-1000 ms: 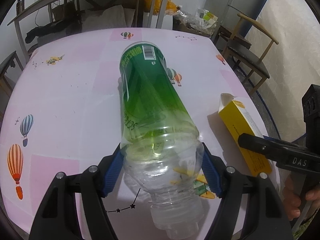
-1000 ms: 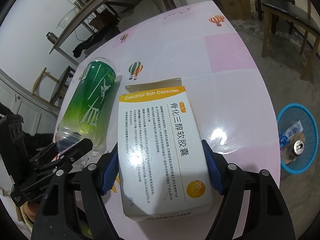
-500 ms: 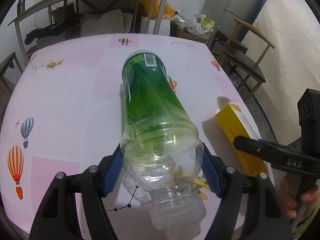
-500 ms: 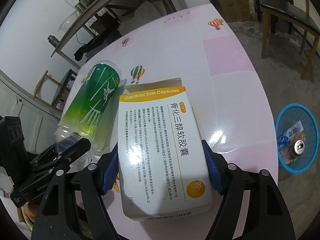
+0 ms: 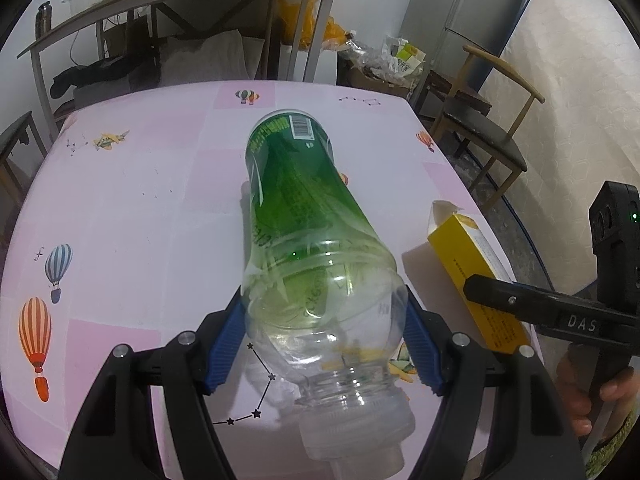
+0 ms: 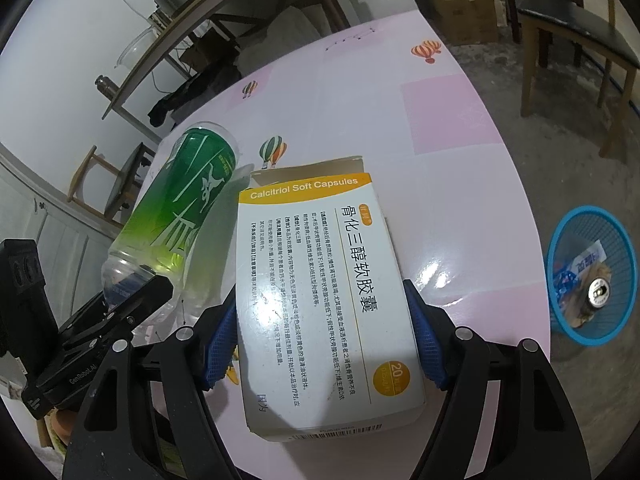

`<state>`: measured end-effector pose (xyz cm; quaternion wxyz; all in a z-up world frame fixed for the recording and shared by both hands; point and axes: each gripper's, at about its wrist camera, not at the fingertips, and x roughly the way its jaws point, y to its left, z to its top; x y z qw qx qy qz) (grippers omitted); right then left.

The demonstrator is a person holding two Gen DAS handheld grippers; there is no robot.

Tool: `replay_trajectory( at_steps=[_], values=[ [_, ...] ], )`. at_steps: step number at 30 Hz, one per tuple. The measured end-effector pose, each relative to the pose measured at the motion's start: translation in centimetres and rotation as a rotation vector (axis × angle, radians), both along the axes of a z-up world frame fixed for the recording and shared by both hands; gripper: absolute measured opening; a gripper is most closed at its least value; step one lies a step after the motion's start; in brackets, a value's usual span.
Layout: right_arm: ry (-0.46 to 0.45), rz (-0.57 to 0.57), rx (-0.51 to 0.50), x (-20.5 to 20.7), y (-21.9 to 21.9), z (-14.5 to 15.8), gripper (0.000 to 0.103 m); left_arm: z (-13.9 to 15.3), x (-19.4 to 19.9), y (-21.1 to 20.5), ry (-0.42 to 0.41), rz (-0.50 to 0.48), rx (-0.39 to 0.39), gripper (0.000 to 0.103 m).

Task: Collect trash
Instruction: 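Lift the bottle with the left tool while the right tool lifts the box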

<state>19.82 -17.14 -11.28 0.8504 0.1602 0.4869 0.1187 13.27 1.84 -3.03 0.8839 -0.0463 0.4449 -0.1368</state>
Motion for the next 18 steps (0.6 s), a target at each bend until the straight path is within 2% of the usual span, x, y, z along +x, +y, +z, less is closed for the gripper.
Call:
replay_trajectory(
  at_steps=[18],
  values=[
    [-0.026,-0.029,0.017,-1.0,-1.5,0.6,0.07,0.8,-0.8,-1.2,-0.042,-0.023,0.019,0.07]
  ],
)
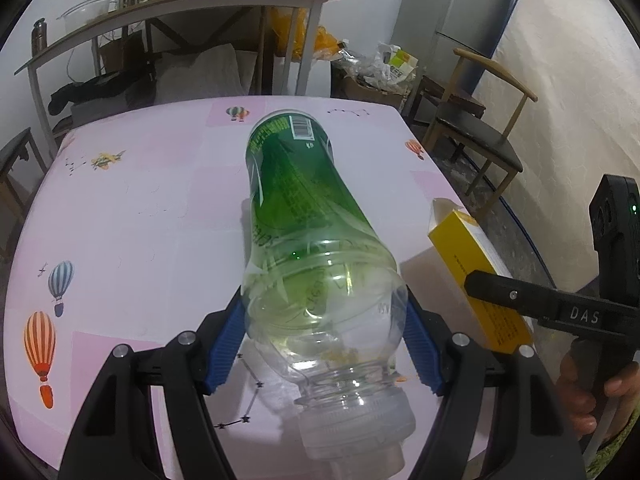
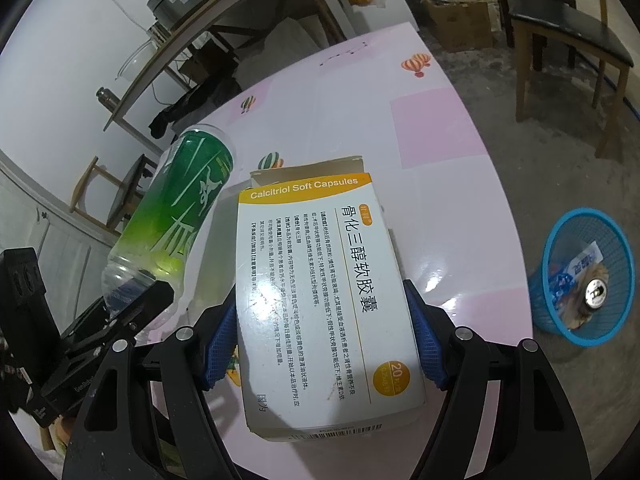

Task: Collect trash
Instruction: 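Lift the bottle with the left tool while the right tool lifts the box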

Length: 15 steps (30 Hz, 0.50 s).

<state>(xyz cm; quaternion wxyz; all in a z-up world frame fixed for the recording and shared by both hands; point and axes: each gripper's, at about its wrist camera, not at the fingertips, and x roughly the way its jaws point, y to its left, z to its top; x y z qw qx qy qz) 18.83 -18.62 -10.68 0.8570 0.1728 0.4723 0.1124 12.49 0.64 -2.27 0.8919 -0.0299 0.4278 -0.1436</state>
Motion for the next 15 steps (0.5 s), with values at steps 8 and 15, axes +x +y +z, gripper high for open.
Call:
replay_trajectory(
  at_steps=[8,15],
  values=[
    [0.004,-0.032,-0.001,-0.8,-1.4,0.2,0.07,0.4,0.0,-2.3,-0.022,-0.055,0.018,0.07],
    [0.009,-0.062,0.004,-1.4,-2.6,0.3,0.07,0.6,-0.1,-3.7,-0.041,-0.092,0.034,0.07]
  ],
)
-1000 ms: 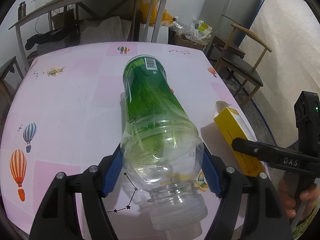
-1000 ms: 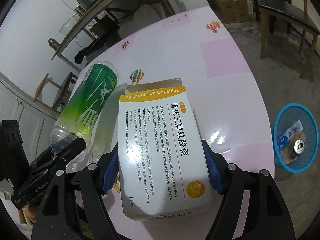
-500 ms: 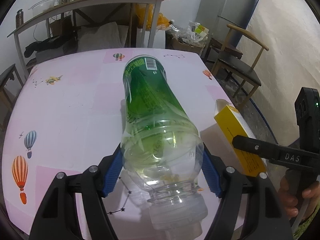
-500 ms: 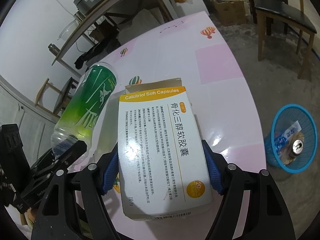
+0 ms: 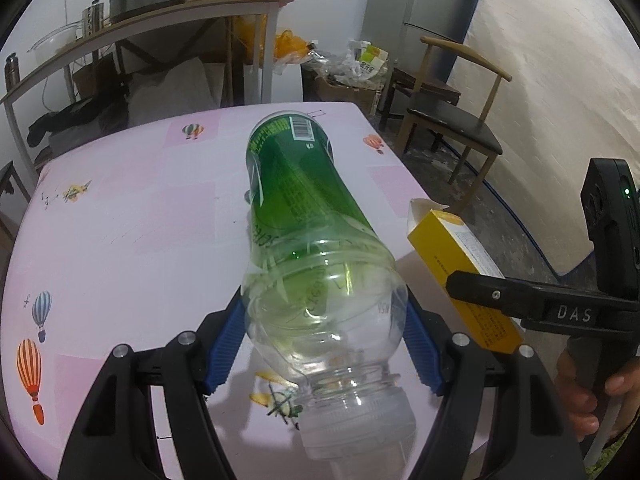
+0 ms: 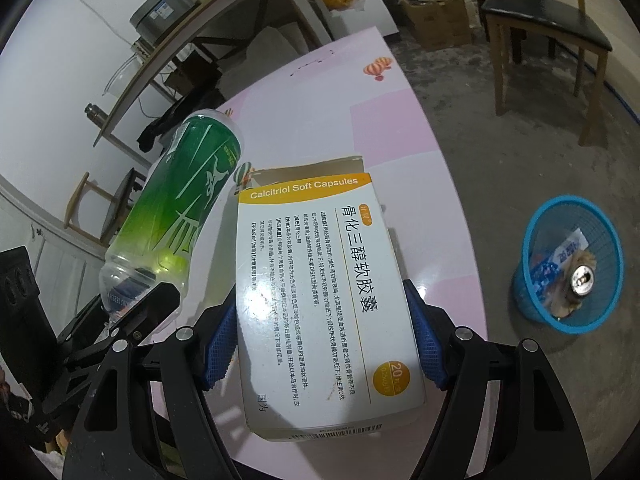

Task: Collect trash
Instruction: 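Lift the bottle with the left tool while the right tool lifts the box, then carry the bottle and box over the blue wastebasket and open both tools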

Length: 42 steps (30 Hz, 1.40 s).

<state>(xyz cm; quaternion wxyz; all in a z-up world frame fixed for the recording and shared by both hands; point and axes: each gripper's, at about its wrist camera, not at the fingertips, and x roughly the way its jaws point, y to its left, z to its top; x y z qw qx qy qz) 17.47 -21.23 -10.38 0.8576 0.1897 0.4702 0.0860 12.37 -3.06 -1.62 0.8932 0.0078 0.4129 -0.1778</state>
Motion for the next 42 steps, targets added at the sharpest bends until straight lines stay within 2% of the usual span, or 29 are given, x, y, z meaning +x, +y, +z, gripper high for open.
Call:
replay_trajectory(
  at_steps=[31,33,36,39,42],
  values=[
    [-0.048,-0.098,0.033,-2.6,-3.9,1.5,0.07,0.9,0.2,-1.9,-0.037,-0.069,0.018,0.07],
    [-0.068,-0.132,0.043,-3.3,-5.2,2.1,0.07,1.2,0.3,-2.2,-0.032,-0.092,-0.004,0.07],
    [-0.101,-0.217,0.039,-4.7,-8.0,3.1,0.07,2.0,0.8,-3.0,0.001,-0.149,-0.086,0.07],
    [-0.124,-0.346,0.037,-7.1,-12.0,3.8,0.07,2.7,1.4,-4.9,0.03,-0.223,-0.139,0.07],
    [-0.113,-0.47,0.038,-9.7,-15.9,3.1,0.07,2.9,2.1,-7.9,0.103,-0.309,-0.182,0.07]
  ],
)
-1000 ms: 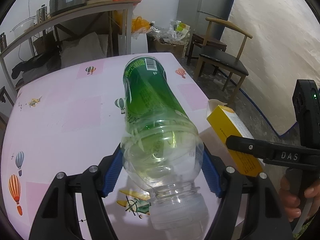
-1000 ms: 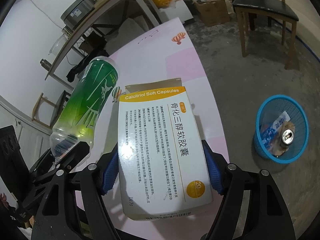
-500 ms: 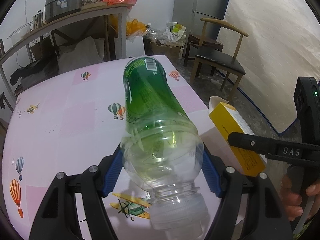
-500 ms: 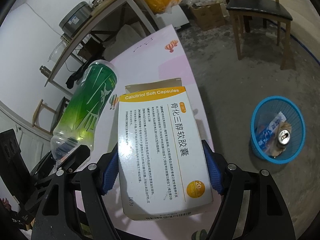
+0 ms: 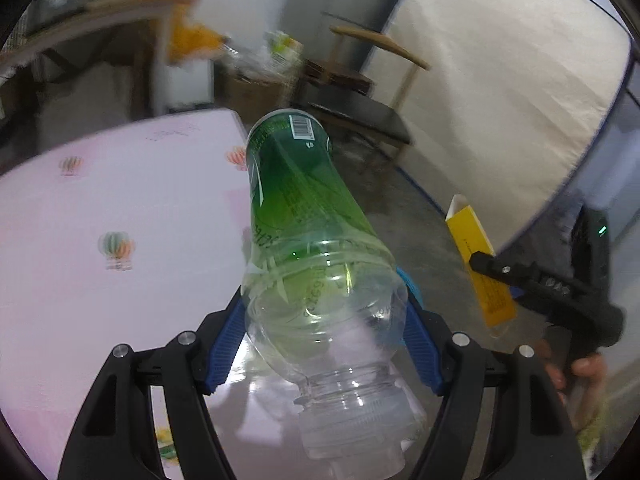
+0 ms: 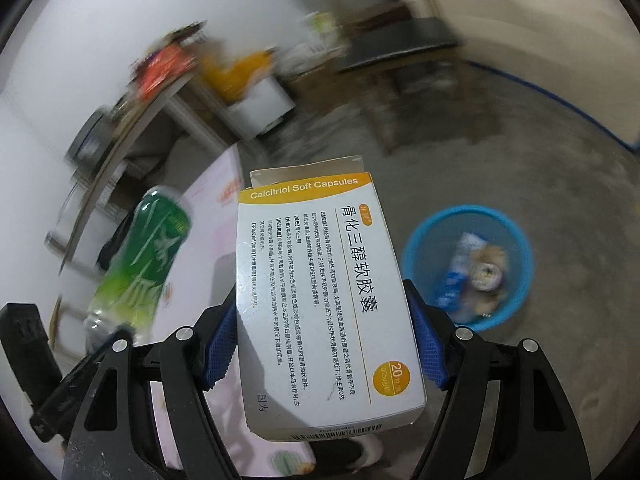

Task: Collect trash
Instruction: 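Carry the bottle and box over the blue wastebasket and open both tools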

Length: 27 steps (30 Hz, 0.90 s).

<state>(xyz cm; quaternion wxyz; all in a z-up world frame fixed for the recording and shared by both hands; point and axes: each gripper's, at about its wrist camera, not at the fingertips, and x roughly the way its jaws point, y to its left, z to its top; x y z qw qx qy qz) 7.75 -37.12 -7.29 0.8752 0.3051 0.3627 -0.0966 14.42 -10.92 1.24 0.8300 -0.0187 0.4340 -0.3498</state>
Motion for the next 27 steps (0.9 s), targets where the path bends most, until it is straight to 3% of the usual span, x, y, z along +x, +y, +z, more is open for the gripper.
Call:
replay_trajectory(
  at_steps=[5,10,15,18,22,27],
  values=[
    [0.056,-0.132,0.084,-3.3,-4.6,-3.9,0.07,-2.3,1.6,-6.5,0.217,-0.127,-0.021,0.07],
    [0.104,-0.192,0.166,-4.9,-7.3,-7.3,0.07,-6.3,2.8,-13.3,0.363,-0.162,0.051,0.07],
    [0.13,-0.229,0.221,-5.3,-9.1,-9.3,0.07,-9.0,3.9,-19.5,0.376,-0.191,0.105,0.071],
    [0.141,-0.236,0.234,-5.2,-9.5,-9.8,0.07,-11.5,4.7,-21.5,0.371,-0.177,0.181,0.08],
    [0.158,-0.234,0.244,-6.0,-9.9,-10.7,0.07,-12.5,5.1,-20.0,0.421,-0.118,0.15,0.08],
    [0.186,-0.235,0.258,-5.4,-10.1,-11.9,0.07,-10.4,5.3,-18.8,0.377,-0.122,0.128,0.08]
  ],
)
